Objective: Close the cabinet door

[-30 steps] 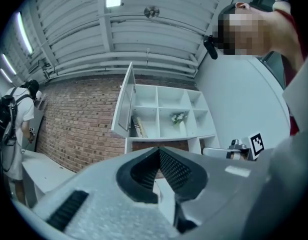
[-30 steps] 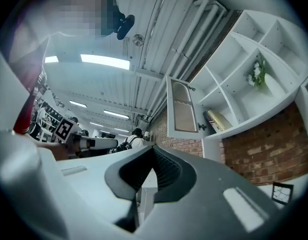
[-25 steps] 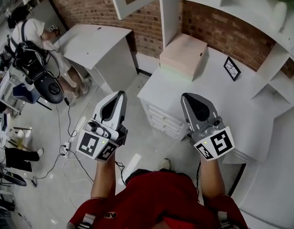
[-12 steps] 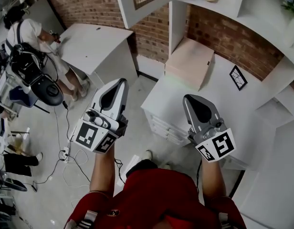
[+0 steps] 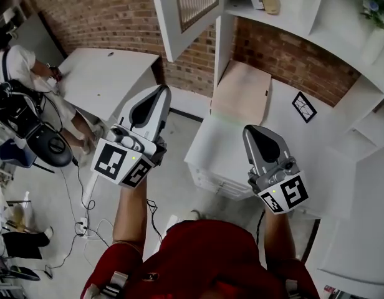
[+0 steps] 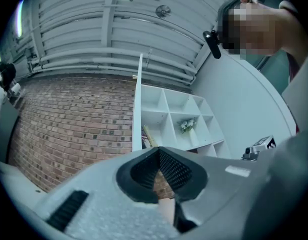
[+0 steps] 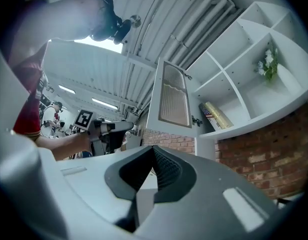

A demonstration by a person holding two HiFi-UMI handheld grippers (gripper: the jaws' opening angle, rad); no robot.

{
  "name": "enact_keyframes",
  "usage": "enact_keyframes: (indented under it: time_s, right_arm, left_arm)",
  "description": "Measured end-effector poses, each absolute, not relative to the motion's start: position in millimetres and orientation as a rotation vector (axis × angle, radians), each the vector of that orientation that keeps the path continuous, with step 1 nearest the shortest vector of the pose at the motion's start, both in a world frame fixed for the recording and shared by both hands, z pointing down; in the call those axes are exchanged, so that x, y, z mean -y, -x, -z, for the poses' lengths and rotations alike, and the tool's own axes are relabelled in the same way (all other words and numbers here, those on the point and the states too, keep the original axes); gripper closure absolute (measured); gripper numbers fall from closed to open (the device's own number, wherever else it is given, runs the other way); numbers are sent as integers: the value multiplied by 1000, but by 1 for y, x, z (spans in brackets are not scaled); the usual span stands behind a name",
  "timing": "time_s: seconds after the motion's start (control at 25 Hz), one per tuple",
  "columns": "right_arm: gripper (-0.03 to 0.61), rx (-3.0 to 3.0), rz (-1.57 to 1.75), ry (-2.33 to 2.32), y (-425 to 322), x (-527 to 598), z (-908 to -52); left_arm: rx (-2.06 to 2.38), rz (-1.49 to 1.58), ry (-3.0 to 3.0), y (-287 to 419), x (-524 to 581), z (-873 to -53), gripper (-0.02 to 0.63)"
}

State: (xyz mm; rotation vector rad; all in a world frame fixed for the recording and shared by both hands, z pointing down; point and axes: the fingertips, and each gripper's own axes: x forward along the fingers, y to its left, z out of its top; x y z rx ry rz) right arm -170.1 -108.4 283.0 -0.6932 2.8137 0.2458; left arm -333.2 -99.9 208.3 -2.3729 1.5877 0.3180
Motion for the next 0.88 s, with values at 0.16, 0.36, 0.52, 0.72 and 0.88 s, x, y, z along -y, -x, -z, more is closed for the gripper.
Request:
enact_keyframes:
  time_s: [0.16, 0.36, 0.52, 0.72, 0.88]
  right_arm:
    - [565, -2805, -270, 770, 180, 115, -284]
    - [565, -2787, -277, 868, 183, 123, -283]
    - [565, -2770, -272, 953, 183, 124, -288]
    - [565, -2759, -262, 1019, 185, 123, -295]
    - [565, -2758, -253, 1066, 185, 121, -299]
  left_arm:
    - [-1508, -347, 2429, 344, 119, -201, 571]
    - [-1405, -372, 2505, 351, 140, -191, 492]
    - [-1308, -352, 2550, 352, 153, -183, 450]
    - [-1234, -379, 2601, 356, 164, -178, 461]
    - [-1206, -378, 2626, 356, 171, -178, 486]
